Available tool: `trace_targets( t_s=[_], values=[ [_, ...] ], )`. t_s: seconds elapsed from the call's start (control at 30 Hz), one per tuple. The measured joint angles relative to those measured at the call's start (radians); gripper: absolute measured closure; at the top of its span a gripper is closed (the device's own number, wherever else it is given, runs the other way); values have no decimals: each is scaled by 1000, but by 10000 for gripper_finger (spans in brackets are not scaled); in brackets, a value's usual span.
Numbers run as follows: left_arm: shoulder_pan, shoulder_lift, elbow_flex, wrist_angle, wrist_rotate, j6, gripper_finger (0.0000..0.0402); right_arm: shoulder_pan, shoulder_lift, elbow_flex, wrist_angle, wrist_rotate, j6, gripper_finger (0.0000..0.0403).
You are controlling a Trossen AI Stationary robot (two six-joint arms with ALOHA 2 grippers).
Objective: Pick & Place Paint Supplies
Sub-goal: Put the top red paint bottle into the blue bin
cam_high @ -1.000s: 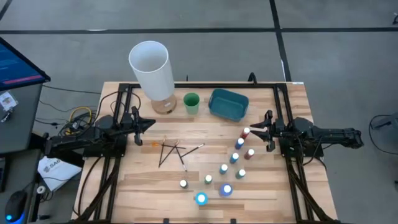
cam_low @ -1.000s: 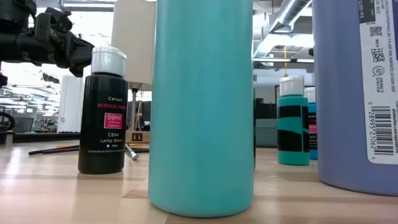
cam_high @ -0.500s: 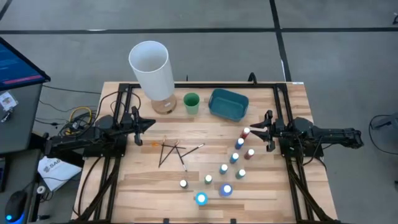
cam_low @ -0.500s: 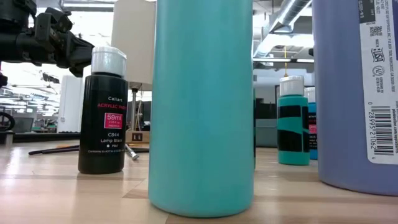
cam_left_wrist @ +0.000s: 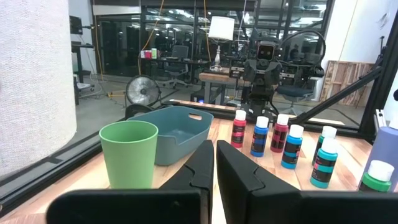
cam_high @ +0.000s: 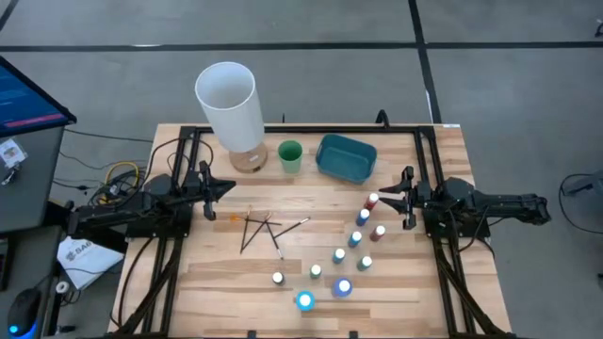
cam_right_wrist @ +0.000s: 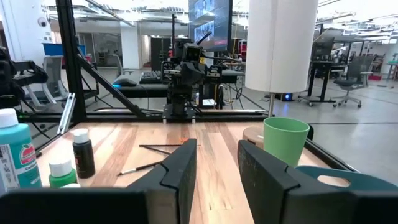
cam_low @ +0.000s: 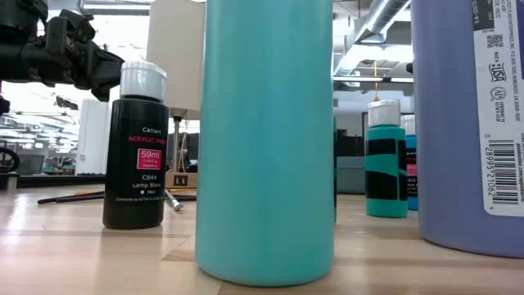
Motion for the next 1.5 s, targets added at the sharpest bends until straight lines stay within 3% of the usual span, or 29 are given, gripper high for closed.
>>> trace_targets(
  t_s=[0.77,1.27,1.5],
  values=[
    [0,0,0,33,0,0,394,0,0,0,28,0,77,290],
    [0,0,0,214,-1,0,394,0,0,0,27,0,119,290],
    [0,6,0,248,-112,-104,394,0,0,0,26,0,119,290]
  ],
)
